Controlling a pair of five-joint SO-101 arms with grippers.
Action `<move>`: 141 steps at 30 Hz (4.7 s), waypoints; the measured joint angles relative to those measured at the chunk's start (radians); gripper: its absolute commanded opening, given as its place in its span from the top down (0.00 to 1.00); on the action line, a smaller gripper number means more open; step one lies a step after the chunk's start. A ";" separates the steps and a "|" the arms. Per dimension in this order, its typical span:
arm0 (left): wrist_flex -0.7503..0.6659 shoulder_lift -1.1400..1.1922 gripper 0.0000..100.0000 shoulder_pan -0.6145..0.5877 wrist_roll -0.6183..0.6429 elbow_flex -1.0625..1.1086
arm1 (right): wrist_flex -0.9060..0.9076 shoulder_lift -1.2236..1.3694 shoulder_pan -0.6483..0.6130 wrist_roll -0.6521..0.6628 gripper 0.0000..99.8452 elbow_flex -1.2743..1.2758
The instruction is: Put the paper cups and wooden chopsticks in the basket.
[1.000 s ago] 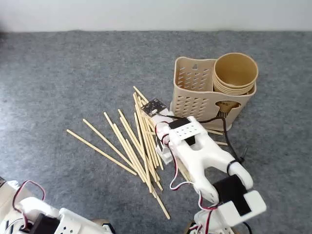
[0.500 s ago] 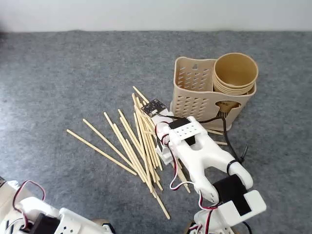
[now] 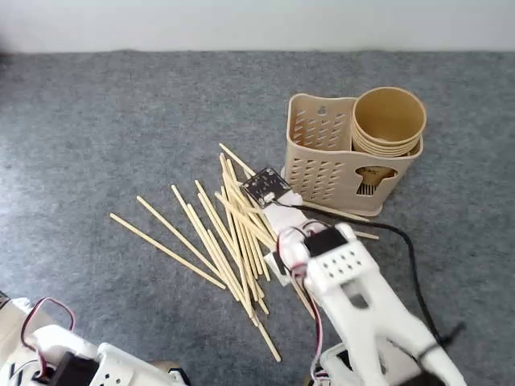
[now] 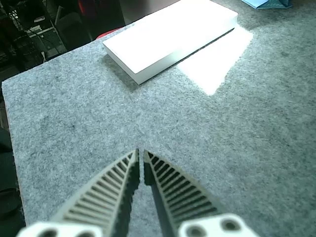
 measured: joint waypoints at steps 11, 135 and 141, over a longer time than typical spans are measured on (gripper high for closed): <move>0.000 0.000 0.98 0.000 0.000 0.000 | 0.000 0.000 -0.002 0.000 0.98 0.044; 0.000 0.000 0.98 0.041 0.000 0.012 | 0.061 0.787 -0.044 -0.255 0.94 -0.546; 0.000 0.000 0.98 0.041 0.000 0.012 | 0.060 0.787 -0.044 -0.255 0.94 -0.546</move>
